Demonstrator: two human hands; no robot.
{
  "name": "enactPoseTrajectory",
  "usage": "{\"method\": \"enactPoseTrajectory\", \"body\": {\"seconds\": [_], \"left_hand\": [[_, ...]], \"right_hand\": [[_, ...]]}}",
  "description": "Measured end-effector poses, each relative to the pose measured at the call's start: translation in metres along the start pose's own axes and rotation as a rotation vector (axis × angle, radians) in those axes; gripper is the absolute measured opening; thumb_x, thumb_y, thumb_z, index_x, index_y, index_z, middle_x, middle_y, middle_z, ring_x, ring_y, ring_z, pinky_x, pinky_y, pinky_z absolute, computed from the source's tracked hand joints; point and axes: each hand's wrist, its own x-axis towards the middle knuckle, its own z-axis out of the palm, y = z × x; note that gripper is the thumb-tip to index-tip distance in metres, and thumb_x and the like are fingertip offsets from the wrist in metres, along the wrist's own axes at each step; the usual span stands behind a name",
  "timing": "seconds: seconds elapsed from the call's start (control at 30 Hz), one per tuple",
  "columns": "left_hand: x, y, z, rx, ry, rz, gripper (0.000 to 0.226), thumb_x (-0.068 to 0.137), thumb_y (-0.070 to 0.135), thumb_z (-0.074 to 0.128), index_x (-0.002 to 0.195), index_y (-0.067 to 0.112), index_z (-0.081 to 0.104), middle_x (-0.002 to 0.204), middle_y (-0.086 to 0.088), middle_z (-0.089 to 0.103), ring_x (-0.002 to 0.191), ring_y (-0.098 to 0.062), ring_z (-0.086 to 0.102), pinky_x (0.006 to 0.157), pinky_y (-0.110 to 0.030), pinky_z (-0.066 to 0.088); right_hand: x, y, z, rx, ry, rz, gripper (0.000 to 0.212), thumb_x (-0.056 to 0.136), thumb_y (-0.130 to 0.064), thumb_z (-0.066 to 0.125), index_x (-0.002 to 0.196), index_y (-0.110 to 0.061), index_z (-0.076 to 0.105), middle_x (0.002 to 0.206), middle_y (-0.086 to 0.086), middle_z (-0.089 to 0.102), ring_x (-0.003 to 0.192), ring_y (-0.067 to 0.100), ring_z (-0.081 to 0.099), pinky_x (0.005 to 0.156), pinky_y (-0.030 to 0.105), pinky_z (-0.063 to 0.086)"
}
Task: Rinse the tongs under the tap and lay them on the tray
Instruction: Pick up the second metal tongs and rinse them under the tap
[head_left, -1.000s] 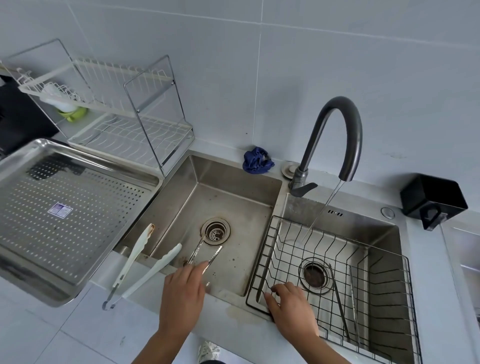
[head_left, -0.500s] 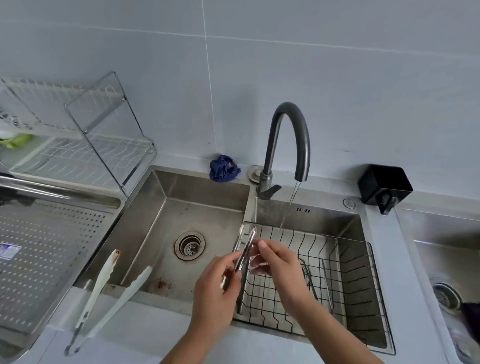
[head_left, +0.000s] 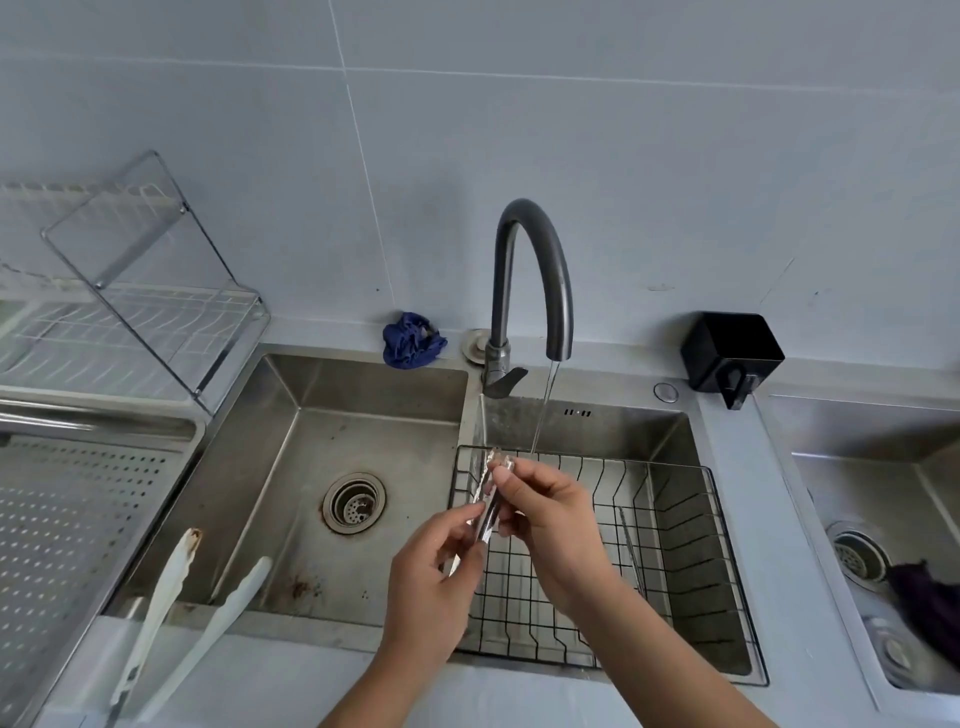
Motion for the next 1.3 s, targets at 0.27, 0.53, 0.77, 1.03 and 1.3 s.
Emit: {"method": "enactPoseTrajectory", "body": {"seconds": [0.27, 0.53, 0.77, 1.03, 1.3], "left_hand": [[0.007, -0.005, 0.007, -0.169, -0.026, -0.1, 0.046, 0.085, -0.005, 0.072, 0.104, 0.038, 0.075, 0.083, 0.001, 0.072, 0.08, -0.018, 0.067, 0.079, -0.033, 0.056], [0.021, -0.008, 0.025, -0.199, -0.061, -0.23, 0.044, 0.083, 0.001, 0.075, 0.1, 0.041, 0.074, 0.082, 0.002, 0.072, 0.08, -0.014, 0.067, 0.075, -0.028, 0.057], [0.035, -0.014, 0.038, -0.133, -0.023, -0.246, 0.055, 0.082, -0.004, 0.073, 0.104, 0.046, 0.071, 0.084, 0.004, 0.071, 0.079, -0.014, 0.068, 0.074, -0.029, 0.056], [0.043, -0.02, 0.04, -0.157, -0.104, -0.286, 0.053, 0.086, -0.001, 0.072, 0.104, 0.049, 0.073, 0.08, 0.007, 0.068, 0.081, -0.02, 0.068, 0.08, -0.033, 0.059], [0.065, -0.017, 0.043, -0.253, -0.195, -0.418, 0.039, 0.095, 0.002, 0.062, 0.118, 0.033, 0.068, 0.08, -0.003, 0.075, 0.062, -0.016, 0.062, 0.072, -0.05, 0.063]], "right_hand": [[0.013, 0.0, -0.01, -0.071, 0.03, -0.011, 0.033, 0.099, -0.028, 0.065, 0.085, 0.0, 0.073, 0.073, 0.018, 0.06, 0.059, 0.018, 0.055, 0.053, 0.028, 0.048], [0.029, 0.008, -0.026, -0.109, 0.115, 0.033, 0.014, 0.092, -0.01, 0.071, 0.08, -0.004, 0.073, 0.066, 0.012, 0.062, 0.061, 0.021, 0.06, 0.059, 0.032, 0.056], [0.048, 0.005, -0.032, -0.25, 0.108, 0.023, 0.016, 0.095, -0.015, 0.069, 0.081, -0.013, 0.076, 0.068, 0.01, 0.068, 0.058, 0.021, 0.064, 0.057, 0.033, 0.059], [0.055, 0.006, -0.047, -0.32, 0.133, 0.007, 0.022, 0.098, -0.006, 0.062, 0.101, -0.024, 0.074, 0.09, 0.005, 0.078, 0.049, 0.017, 0.063, 0.04, 0.024, 0.047], [0.073, -0.025, -0.081, -1.044, 0.279, -0.127, 0.012, 0.092, -0.031, 0.072, 0.099, -0.026, 0.08, 0.089, -0.017, 0.073, 0.08, 0.001, 0.066, 0.067, 0.024, 0.055]]}}
